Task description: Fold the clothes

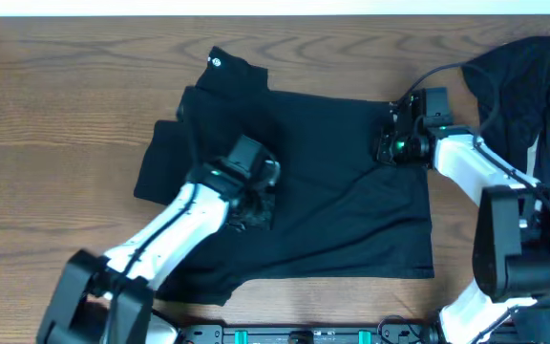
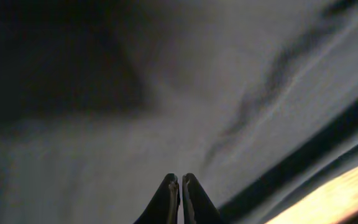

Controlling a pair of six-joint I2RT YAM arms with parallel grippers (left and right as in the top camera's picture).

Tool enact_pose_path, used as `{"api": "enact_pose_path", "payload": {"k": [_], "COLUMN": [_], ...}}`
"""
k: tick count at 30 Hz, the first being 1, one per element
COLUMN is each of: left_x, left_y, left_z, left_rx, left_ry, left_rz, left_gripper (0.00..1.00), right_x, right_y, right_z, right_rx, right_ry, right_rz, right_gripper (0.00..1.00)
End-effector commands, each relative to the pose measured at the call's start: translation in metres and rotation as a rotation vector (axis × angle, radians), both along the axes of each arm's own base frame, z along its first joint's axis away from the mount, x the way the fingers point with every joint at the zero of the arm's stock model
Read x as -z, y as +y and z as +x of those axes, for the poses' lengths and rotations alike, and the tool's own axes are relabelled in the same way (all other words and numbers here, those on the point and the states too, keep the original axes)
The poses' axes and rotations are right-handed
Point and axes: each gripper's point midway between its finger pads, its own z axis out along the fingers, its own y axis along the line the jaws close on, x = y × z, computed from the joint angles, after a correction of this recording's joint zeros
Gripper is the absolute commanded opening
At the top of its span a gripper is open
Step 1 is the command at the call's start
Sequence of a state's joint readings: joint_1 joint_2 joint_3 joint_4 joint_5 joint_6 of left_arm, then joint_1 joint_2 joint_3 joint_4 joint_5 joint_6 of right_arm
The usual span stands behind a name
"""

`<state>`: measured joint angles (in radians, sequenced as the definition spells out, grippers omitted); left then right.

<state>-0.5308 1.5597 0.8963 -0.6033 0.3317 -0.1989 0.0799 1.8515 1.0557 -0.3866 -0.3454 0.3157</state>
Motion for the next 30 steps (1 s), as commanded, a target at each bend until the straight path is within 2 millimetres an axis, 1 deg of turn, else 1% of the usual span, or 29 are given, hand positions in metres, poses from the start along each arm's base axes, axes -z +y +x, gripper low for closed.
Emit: {"api": "enact_pose_path", "payload": {"k": [1, 5, 8, 11, 15, 21, 24, 27, 30], "left_x": [0.012, 0.022, 0.026, 0.023, 0.023, 0.028, 0.030, 0.031, 0.023], "left_y": [-0.007, -0.014, -0.015, -0.016, -0.008, 0.005, 0.007, 0.009, 0.005], "left_z": [-0.003, -0.015, -0.033, -0.053, -0.067, -0.084, -0.086, -0.077, -0.061], "left_rx": [0.082, 0.087, 0.063, 0.062, 0.060, 0.056, 0.056, 0.052, 0.047], "left_ry": [-0.019, 0.030, 0.119, 0.222, 0.283, 0.346, 0.349, 0.307, 0.268], "left_rz": [0.042, 0.059, 0.063, 0.035, 0.063, 0.106, 0.116, 0.135, 0.117], "left_gripper": [0.07, 0.07, 0.07, 0.07, 0.07, 0.06, 0.06, 0.06, 0.06], "right_x": [0.001, 0.009, 0.023, 0.036, 0.049, 0.062, 0.055, 0.034, 0.010], "right_y": [0.003, 0.001, -0.009, -0.015, -0.018, -0.037, -0.034, -0.023, -0.029], "right_z": [0.003, 0.005, 0.004, 0.003, 0.017, 0.038, 0.045, 0.053, 0.056], "right_rx": [0.010, 0.027, 0.095, 0.152, 0.179, 0.313, 0.297, 0.166, 0.108], "right_ry": [0.010, 0.022, 0.061, 0.096, 0.060, 0.023, -0.002, -0.062, -0.095], "right_rz": [0.026, 0.012, -0.031, -0.046, -0.043, -0.022, 0.041, 0.122, 0.141], "right_gripper": [0.10, 0.09, 0.06, 0.05, 0.07, 0.06, 0.09, 0.19, 0.26]}}
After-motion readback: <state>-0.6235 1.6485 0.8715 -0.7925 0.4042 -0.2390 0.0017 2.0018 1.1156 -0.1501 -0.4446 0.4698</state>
